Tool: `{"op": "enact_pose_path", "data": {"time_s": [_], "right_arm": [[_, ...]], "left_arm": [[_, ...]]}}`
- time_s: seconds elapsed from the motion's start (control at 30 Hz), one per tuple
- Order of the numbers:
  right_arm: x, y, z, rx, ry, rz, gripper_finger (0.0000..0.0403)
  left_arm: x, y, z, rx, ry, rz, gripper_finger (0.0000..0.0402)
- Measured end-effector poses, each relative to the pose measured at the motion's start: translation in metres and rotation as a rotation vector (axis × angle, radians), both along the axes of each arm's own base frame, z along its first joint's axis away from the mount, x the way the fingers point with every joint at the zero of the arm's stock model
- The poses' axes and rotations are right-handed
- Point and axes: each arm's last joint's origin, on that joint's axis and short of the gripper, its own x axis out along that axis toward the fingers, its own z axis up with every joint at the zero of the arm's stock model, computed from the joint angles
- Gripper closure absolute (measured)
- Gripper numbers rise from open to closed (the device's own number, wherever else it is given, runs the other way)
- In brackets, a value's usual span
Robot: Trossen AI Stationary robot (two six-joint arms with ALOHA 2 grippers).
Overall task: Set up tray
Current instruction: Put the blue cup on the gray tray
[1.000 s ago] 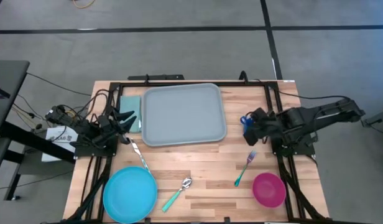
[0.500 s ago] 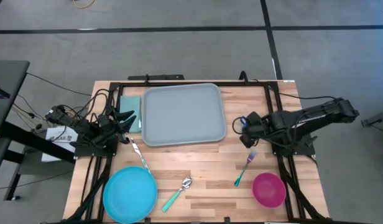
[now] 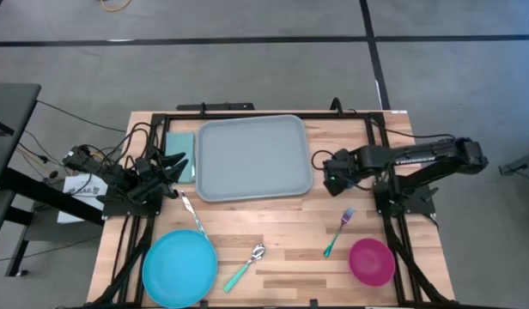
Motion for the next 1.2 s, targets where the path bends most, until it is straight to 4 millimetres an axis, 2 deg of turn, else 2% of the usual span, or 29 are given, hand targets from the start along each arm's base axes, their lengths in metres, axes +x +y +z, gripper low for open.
{"op": "enact_pose_path", "data": {"time_s": [0.13,0.73,0.87,1.1,1.2], "right_arm": [[0.008,-0.009,-0.007,0.035,0.005,0.003,0.0226],[0.025,-0.038,-0.052,0.090,0.242,-0.040,0.0231],[0.027,-0.041,-0.059,0.101,0.276,-0.048,0.0269],[0.028,-0.042,-0.060,0.138,0.276,-0.056,0.0385],[0.033,-0.042,-0.054,0.155,0.253,-0.057,0.0390]], "left_arm": [[0.000,0.000,0.000,0.000,0.000,0.000,0.0290],[0.001,0.000,-0.001,0.006,0.012,-0.001,0.0290],[0.001,0.000,-0.001,0.008,0.017,-0.001,0.0290],[0.001,-0.001,-0.002,0.011,0.021,-0.001,0.0290],[0.001,-0.001,-0.002,0.011,0.022,-0.001,0.0290]]}}
